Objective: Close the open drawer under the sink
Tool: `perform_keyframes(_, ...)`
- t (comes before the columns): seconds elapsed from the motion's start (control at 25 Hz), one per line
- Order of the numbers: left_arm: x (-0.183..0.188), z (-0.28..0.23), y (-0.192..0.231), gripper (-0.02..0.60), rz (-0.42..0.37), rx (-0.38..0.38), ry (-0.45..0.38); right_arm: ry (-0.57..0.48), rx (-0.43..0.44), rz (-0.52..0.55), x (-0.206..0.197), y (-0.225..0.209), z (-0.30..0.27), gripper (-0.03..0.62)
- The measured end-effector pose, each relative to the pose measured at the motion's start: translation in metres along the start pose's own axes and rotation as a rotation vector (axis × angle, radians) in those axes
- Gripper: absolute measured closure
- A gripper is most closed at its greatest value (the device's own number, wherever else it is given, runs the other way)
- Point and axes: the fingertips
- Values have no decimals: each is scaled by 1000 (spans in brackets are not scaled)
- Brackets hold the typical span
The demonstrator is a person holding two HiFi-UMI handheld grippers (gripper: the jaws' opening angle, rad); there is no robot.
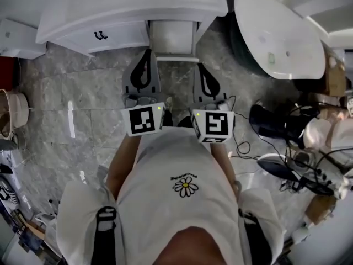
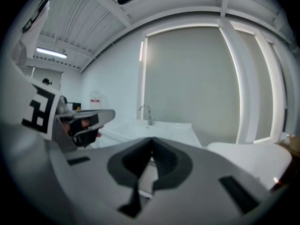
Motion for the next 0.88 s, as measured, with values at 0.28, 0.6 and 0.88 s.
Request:
perform_keyframes(0.28, -9, -36, -7, 563, -25, 10, 26, 31, -4, -45, -11, -30, -26, 565)
perform_keyframes(0.6, -14, -41, -16, 563, -27, 56, 31, 14, 22, -72, -15, -53, -38, 565)
perform_keyframes(0.88, -12, -48, -8, 563, -37, 115, 12, 13, 47, -48, -15, -60, -48, 565)
Point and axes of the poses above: the fingertips, and each gripper's own axes: z backward along the fingers, y to its left, x out of its top, and after that the axes turned 11 degrees about z, right-handed
